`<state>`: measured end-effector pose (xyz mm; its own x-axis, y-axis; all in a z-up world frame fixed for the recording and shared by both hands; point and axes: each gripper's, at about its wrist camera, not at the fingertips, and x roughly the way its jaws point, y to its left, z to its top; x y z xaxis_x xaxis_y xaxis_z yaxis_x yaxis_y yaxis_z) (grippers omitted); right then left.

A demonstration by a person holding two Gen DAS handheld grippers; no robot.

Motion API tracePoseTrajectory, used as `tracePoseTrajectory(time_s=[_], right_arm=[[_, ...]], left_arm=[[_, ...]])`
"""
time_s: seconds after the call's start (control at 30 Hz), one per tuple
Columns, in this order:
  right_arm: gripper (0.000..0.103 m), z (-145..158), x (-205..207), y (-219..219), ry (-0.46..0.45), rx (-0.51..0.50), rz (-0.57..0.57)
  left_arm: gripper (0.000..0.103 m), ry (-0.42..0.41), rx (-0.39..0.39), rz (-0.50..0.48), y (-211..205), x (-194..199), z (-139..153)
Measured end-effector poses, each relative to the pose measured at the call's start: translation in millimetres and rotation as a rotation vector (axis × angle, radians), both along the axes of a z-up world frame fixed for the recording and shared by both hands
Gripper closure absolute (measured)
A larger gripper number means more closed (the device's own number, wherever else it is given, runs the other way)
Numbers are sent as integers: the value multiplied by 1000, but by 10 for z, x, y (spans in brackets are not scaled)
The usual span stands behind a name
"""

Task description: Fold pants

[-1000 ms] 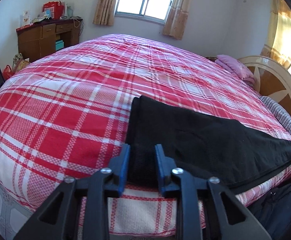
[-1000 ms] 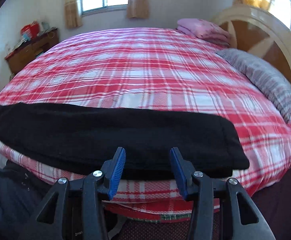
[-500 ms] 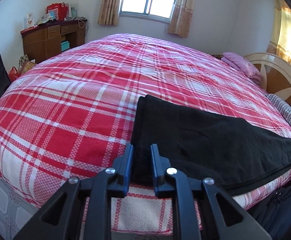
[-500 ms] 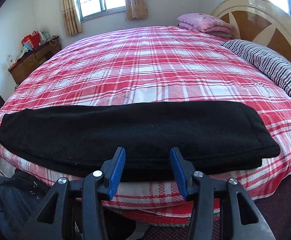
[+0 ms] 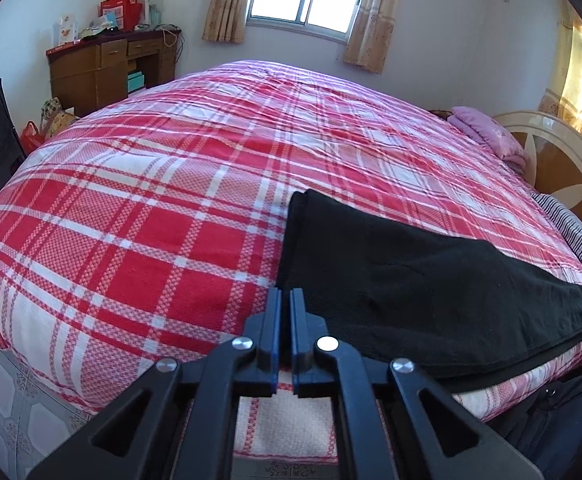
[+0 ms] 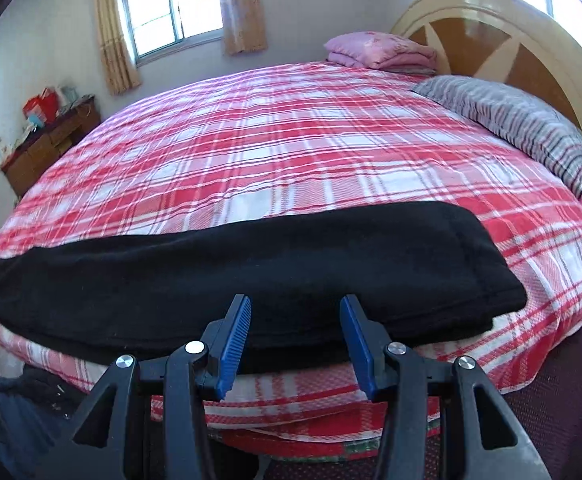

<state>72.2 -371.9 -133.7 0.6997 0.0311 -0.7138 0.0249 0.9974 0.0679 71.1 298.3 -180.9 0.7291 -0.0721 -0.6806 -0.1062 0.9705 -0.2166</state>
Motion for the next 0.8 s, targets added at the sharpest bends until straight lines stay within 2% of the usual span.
tracePoseTrajectory(time_s=[0.07, 0.13, 0.2, 0.27, 0.33, 0.4, 0.47, 0.53, 0.63, 0.7, 0.8], right_arm=[[48, -11, -9, -25, 3, 6, -6], [39, -18, -40, 46, 0, -25, 10], [38, -27, -77, 186, -5, -69, 62], [38, -61, -109, 435, 2, -149, 143], [38, -120, -149, 679, 10, -240, 216], [38, -174, -190, 884, 7, -314, 281], [38, -239, -235, 1077, 11, -371, 349], [38, -304, -236, 1182, 31, -386, 393], [38, -371, -201, 1242, 45, -430, 403], [38, -393, -181, 1252, 49, -447, 408], [38, -393, -169, 1242, 56, -449, 410]], left_arm=[[95, -7, 8, 13, -2, 1, 17], [92, -19, 56, 54, -13, -11, 96], [87, -43, 105, 46, -88, -41, 209], [76, -80, 149, 19, -230, -78, 327], [55, -111, 181, -40, -448, -102, 428], [49, -133, 202, -131, -745, -118, 470], [49, -128, 214, -228, -1030, -116, 440], [49, -109, 233, -324, -1310, -110, 364], [49, -76, 295, -486, -1752, -159, 187], [49, -55, 356, -557, -1993, -187, 69], [49, -36, 381, -606, -2177, -197, 7]])
